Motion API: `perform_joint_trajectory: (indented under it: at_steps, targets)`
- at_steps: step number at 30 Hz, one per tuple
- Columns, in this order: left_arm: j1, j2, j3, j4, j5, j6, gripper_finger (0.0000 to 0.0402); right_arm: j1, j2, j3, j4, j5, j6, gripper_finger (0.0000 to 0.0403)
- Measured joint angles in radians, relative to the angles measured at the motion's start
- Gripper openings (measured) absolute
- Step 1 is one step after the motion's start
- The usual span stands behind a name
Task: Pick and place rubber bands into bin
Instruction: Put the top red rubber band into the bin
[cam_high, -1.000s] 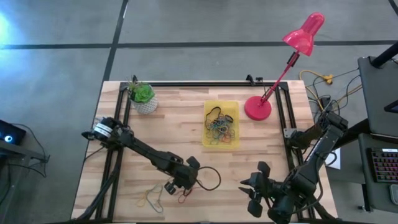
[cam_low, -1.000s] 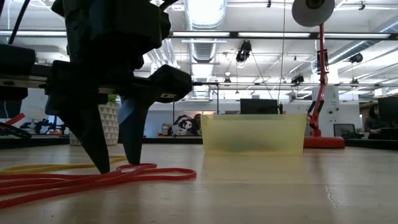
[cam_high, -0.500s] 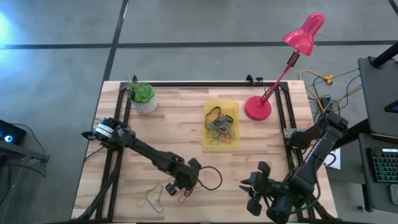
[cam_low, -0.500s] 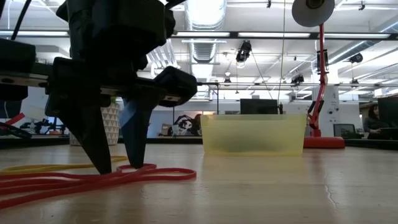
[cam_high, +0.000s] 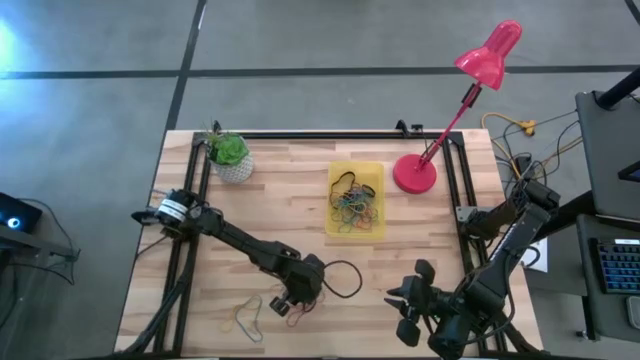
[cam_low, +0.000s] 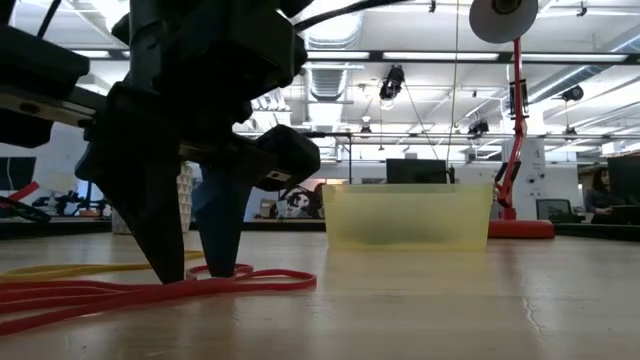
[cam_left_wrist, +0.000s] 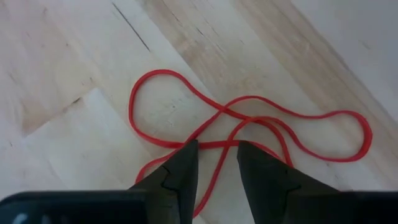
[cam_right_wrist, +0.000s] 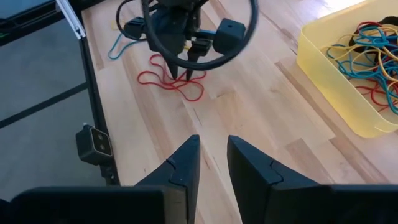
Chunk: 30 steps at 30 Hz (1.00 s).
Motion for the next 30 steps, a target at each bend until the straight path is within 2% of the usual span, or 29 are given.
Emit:
perform_joint_trajectory:
  at_steps: [7,16,21,26,30]
  targets:
    - [0.020,-0.003,-0.003,-0.007,0.031,-0.009,0.0085,0.000,0.000,0.000,0.000,0.000,-0.003,0.0068]
    - [0.020,-0.003,-0.022,-0.001,0.021,-0.003,0.0005,0.000,0.000,0.000,0.000,-0.006,-0.001,0.0068]
    - [0.019,-0.021,-0.014,-0.010,-0.009,-0.010,0.0001,0.000,0.000,0.000,0.000,-0.007,0.000,0.0063]
    - [0.030,-0.090,-0.005,-0.012,-0.032,-0.010,0.0000,0.000,0.000,0.000,0.000,-0.009,-0.004,0.0066]
    - [0.048,-0.150,-0.016,-0.026,-0.120,-0.011,0.0000,0.000,0.000,-0.001,0.000,-0.010,-0.007,0.0062]
